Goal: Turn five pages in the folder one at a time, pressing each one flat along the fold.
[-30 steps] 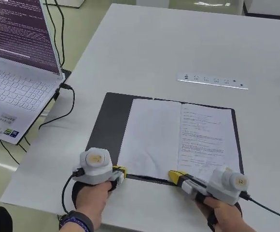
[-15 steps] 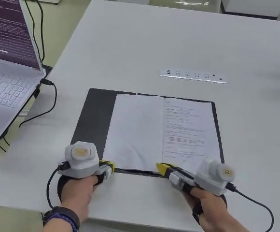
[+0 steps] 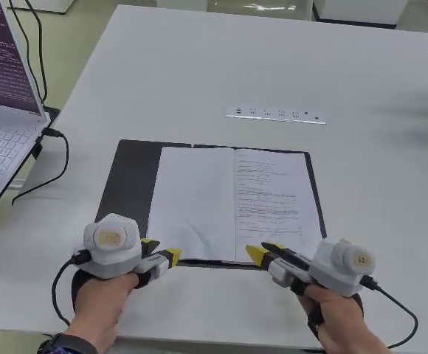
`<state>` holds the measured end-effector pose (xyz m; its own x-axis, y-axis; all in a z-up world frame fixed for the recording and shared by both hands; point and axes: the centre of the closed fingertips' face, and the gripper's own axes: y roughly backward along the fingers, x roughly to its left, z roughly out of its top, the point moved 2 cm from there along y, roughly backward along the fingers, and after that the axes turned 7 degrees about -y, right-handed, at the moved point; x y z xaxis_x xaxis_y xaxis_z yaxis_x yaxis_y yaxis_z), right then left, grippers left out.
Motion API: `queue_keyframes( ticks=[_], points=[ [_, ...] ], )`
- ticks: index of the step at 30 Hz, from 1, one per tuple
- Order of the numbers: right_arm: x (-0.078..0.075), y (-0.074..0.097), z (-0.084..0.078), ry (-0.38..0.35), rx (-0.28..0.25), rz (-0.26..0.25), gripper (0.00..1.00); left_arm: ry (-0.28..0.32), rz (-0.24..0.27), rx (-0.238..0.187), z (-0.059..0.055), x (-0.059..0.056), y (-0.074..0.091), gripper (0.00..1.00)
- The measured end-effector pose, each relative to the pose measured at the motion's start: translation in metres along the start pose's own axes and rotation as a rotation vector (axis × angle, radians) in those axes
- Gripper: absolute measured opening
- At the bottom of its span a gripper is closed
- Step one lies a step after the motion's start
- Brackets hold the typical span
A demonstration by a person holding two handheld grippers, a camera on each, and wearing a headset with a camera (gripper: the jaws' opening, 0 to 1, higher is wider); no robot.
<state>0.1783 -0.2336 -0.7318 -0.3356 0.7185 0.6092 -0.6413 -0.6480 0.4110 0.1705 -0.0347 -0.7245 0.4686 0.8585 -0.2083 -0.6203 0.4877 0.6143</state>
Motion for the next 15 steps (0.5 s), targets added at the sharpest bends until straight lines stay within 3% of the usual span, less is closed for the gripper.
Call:
queue_keyframes(
  ticks=[4,9,15],
  points=[
    [-0.007,0.015,0.002,0.044,0.012,-0.029,0.4,-0.065,-0.011,0.014,0.0,-0.002,0.006,0.33],
    [-0.016,0.039,0.007,0.099,0.024,-0.059,0.46,-0.098,-0.012,0.017,0.005,0.0,0.017,0.36],
    [-0.021,0.065,0.027,0.103,-0.042,-0.083,0.51,-0.181,0.008,0.033,0.015,0.004,0.031,0.44]
  ],
)
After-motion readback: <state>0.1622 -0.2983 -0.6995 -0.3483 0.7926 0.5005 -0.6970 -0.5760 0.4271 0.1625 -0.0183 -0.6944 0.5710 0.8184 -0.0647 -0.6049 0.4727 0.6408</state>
